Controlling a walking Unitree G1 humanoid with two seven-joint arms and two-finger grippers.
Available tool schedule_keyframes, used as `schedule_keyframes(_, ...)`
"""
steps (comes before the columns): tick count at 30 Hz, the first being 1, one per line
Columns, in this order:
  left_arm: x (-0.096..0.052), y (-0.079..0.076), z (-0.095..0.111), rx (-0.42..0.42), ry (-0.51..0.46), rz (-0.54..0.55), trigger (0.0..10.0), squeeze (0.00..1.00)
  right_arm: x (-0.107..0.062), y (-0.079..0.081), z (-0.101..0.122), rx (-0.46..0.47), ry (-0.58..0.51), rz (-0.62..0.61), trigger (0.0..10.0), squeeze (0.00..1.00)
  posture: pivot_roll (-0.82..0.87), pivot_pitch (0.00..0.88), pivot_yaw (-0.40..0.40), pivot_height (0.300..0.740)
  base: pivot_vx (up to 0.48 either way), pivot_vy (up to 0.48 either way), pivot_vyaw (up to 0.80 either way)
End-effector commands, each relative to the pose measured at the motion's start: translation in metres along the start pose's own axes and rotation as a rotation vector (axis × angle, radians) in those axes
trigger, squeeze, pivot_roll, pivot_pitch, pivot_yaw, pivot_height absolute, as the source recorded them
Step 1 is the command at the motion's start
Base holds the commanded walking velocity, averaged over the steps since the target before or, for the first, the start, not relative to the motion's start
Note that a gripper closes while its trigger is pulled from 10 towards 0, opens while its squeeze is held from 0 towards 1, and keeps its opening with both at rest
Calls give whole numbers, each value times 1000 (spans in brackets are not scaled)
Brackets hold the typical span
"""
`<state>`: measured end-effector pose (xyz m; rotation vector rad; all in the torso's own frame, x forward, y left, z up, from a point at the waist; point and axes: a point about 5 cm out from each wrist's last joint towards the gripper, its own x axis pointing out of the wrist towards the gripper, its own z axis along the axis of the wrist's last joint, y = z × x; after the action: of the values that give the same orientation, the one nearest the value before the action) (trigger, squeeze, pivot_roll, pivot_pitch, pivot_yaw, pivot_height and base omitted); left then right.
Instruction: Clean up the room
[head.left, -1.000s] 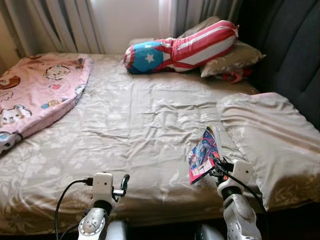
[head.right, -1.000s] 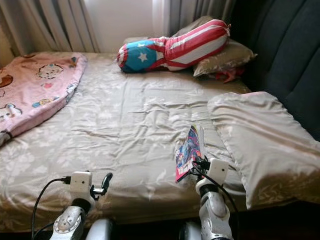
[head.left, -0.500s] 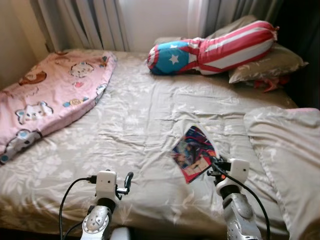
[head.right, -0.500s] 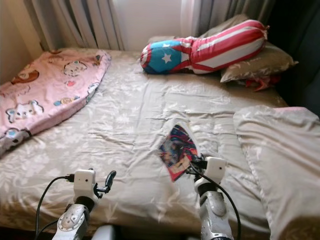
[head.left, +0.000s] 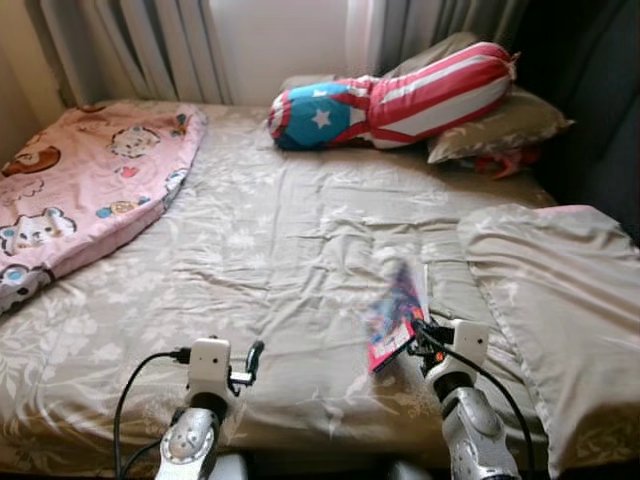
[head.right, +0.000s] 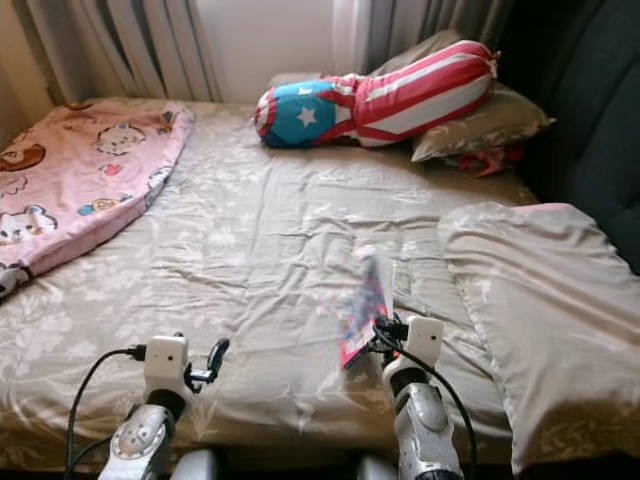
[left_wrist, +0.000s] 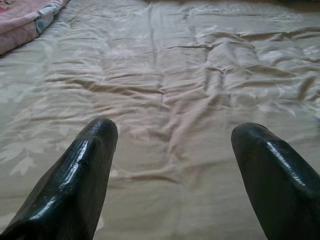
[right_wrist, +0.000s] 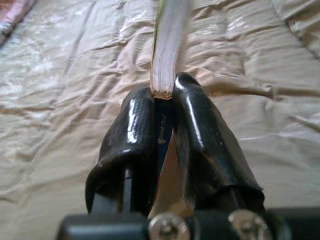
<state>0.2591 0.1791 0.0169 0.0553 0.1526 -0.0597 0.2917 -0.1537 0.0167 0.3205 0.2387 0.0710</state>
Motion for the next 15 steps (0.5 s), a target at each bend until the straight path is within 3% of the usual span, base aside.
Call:
schedule_keyframes(1, 0, 0, 2, 10, 2, -4, 10000, 0, 14, 12, 17, 42, -35, 63, 10000, 0, 35, 0, -55, 619, 0, 0, 0)
schedule_keyframes(4, 0, 0, 2, 12, 1, -5, 10000, 0, 18, 16, 20, 52, -29, 75, 10000, 0, 46, 0, -51, 619, 0, 0, 0)
schedule_keyframes(9, -4, 8, 5, 37, -9, 0, 10000, 0, 38, 44, 39, 218, -21, 228, 10000, 0, 81, 0, -39, 619, 0, 0, 0)
schedule_keyframes(14, -10, 12, 6, 56, -11, -7, 10000, 0, 39, 38, 34, 225, 32, 182, 10000, 0, 110, 8, -28, 619, 0, 0, 0)
schedule_keyframes(15, -14, 13, 5, 64, -8, -11, 10000, 0, 38, 32, 28, 305, 71, 138, 10000, 0, 126, 17, -23, 619, 0, 0, 0)
